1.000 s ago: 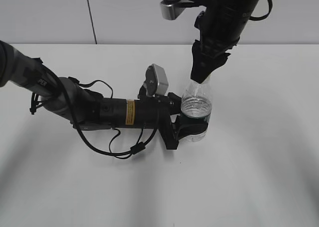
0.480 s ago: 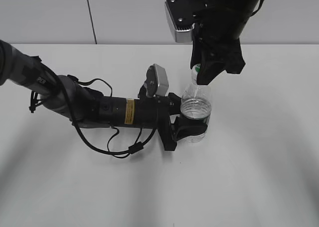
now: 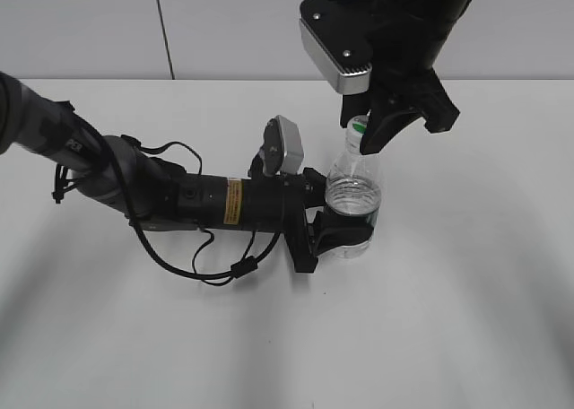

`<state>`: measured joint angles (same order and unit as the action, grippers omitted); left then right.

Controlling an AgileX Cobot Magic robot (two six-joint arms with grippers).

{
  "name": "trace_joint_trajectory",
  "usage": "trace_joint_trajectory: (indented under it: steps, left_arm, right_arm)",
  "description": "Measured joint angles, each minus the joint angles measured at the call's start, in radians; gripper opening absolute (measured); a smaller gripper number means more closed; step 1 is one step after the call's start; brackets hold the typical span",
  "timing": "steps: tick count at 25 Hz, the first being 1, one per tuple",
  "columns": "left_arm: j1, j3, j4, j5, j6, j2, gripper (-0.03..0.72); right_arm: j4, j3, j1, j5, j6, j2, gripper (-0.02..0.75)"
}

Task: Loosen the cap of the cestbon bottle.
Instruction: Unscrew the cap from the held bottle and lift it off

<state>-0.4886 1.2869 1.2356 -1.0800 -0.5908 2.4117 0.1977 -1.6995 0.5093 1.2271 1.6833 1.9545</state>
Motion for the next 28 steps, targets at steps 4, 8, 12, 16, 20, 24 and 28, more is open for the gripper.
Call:
trace_joint_trajectory:
  steps: [4,8,12,16,20,24,28]
  left_arm:
    - [0.0,0.0,0.004,-0.003,0.0,0.0,0.39]
    - [0.0,0.0,0.008,-0.005,0.0,0.0,0.39]
    - [0.0,0.0,0.009,-0.005,0.0,0.0,0.39]
    - [0.0,0.0,0.013,-0.007,0.0,0.0,0.39]
    - [0.0,0.0,0.015,-0.008,0.0,0.0,0.39]
    - [0.0,0.0,0.015,-0.009,0.0,0.0,0.386]
    - [0.0,0.0,0.016,-0.008,0.0,0.0,0.386]
  right_arm:
    - [0.001,0.003,0.0,0.001,0.014,-0.008,0.307]
    - [0.001,0.003,0.0,0.001,0.023,-0.014,0.303]
    - [-0.006,0.003,0.0,0.001,0.044,-0.028,0.3]
    - [-0.015,0.003,0.0,-0.001,0.045,-0.049,0.3]
    - [-0.018,0.003,0.0,-0.002,0.013,-0.079,0.3]
    - [-0.022,0.003,0.0,-0.002,-0.272,-0.113,0.298]
    - [-0.035,-0.019,0.0,-0.002,-0.664,-0.135,0.299]
